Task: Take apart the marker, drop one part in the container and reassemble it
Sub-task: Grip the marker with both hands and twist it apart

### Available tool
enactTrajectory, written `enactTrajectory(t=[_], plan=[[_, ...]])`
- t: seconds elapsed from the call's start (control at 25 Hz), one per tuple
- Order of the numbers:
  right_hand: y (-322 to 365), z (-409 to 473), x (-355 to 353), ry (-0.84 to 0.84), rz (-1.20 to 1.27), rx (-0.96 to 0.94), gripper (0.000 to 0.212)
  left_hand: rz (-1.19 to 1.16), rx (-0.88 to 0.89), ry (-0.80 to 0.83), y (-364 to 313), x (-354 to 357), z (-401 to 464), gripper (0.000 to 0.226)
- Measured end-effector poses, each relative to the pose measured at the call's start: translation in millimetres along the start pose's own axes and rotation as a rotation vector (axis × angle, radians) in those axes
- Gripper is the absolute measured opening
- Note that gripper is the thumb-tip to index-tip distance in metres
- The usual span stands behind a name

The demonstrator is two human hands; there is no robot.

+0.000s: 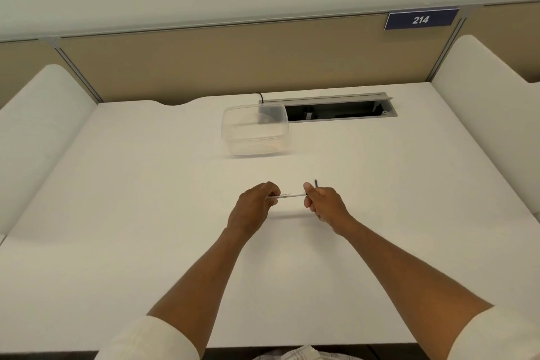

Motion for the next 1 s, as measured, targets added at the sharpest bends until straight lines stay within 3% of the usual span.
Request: enactTrajectory(t=[0.44, 1.0], plan=[[-5.1, -6.5, -3.2, 0.046, 0.024, -0.004, 0.051, 0.018, -0.025, 0.037, -9.2, 6.3, -3.2, 0.005], [-6.3, -18.9, -14.3, 0.045, 0.097, -0.067, 0.048, -0.037, -0.11, 0.113, -18.1, 15.5, -13.0, 0.014]])
Point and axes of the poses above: each hand's wrist, its own z-axis towards the middle knuckle, its own x-axis out of the palm, y = z × x, the point moved 9 cm from there along z, towards the middle knuckle, and after that the axes turned 13 degrees about -y, right-handed, at the moved point
